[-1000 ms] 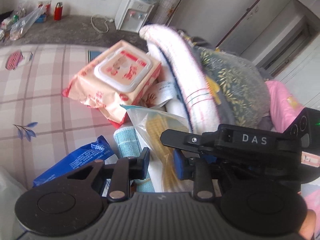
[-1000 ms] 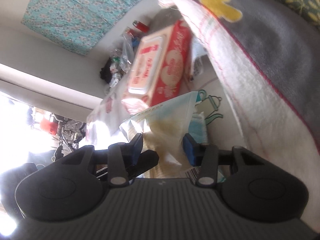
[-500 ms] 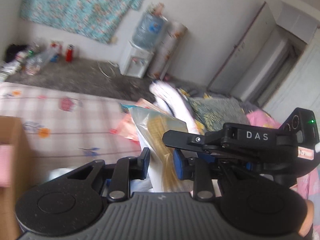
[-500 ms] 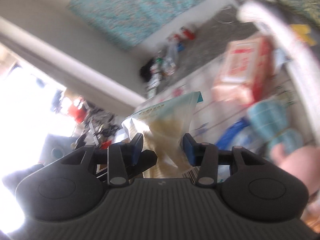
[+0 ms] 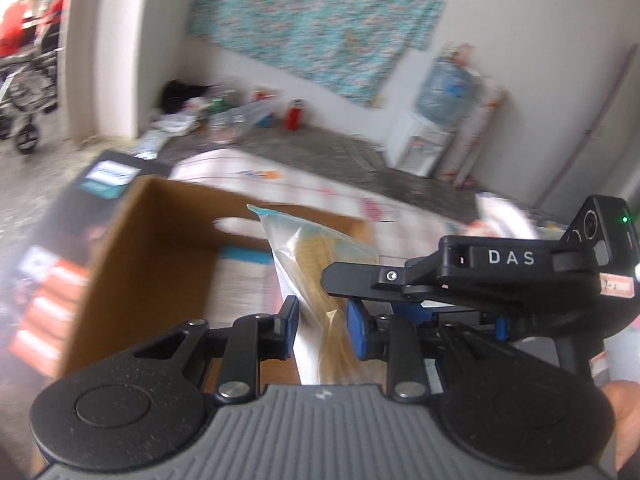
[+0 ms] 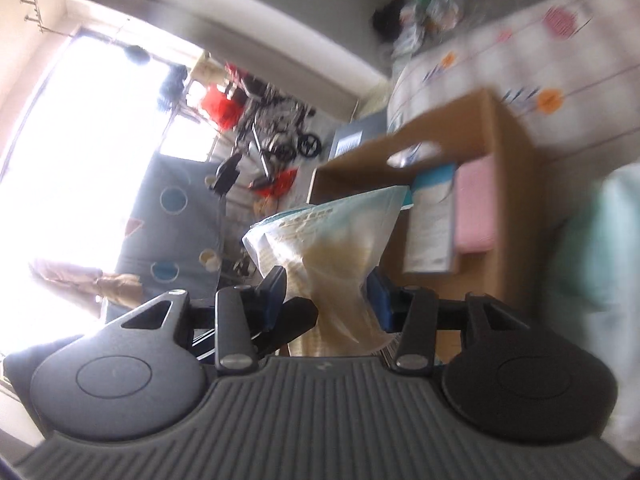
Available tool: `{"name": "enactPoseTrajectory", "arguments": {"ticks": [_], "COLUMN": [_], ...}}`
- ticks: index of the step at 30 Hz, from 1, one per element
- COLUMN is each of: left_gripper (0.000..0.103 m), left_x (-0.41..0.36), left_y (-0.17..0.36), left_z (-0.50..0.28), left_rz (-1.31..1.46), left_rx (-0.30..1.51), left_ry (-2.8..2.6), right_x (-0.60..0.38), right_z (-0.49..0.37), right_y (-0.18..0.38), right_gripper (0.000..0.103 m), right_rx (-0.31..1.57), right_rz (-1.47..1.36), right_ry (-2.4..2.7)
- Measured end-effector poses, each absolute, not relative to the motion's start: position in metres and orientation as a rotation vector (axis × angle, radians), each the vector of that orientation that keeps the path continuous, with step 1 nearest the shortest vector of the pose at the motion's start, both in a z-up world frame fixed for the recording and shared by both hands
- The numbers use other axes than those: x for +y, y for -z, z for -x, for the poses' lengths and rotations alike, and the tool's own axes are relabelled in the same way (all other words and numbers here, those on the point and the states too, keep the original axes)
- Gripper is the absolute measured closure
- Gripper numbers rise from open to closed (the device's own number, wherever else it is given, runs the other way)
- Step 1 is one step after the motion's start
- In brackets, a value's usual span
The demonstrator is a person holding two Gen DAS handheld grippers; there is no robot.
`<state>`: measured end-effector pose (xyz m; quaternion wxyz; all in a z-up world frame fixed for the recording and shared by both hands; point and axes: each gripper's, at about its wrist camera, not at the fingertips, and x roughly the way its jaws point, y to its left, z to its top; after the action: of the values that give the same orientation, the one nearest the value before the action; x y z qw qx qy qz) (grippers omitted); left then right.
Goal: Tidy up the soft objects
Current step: 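Lift the noodle bag with the left tool and carry it to the cardboard box, then lower the noodle bag into the cardboard box and open the left tool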
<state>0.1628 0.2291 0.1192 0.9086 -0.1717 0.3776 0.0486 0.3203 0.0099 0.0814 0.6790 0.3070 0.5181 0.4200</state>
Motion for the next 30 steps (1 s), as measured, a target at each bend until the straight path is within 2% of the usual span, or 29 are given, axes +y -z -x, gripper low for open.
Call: {"name": "enactPoseTrajectory", "arguments": {"ticks": [7, 12, 19, 30], "left_gripper": [0.075, 0.075, 0.072, 0.073], "left_x": [0.303, 0.324, 0.333, 0.323], "left_y": [-0.085, -0.065, -0.032, -0.017], "left_z": [-0.193, -0.233, -0.252, -0.240], "left_rz": [0.369, 0.328, 0.257, 0.193], "left_rx": [0.847, 0.868, 0.919, 0.994], "left_ry": [-0.184, -0.227, -0.291, -0.239], "right_x": [0.103, 0.131, 0.163, 0.174], "right_z": [-0.333, -0.365, -0.396, -0.399], "right_y": [-0.046, -0.008, 0.043, 0.040], "right_gripper": [0.058, 0.058, 0.058, 0.063], "right_rx": [1.282, 1.303, 1.331, 1.289], "right_rz": [-0.734, -0.843, -0.911, -0.893], "right_ry": [-0.906, -0.828, -0.723, -0.797]}}
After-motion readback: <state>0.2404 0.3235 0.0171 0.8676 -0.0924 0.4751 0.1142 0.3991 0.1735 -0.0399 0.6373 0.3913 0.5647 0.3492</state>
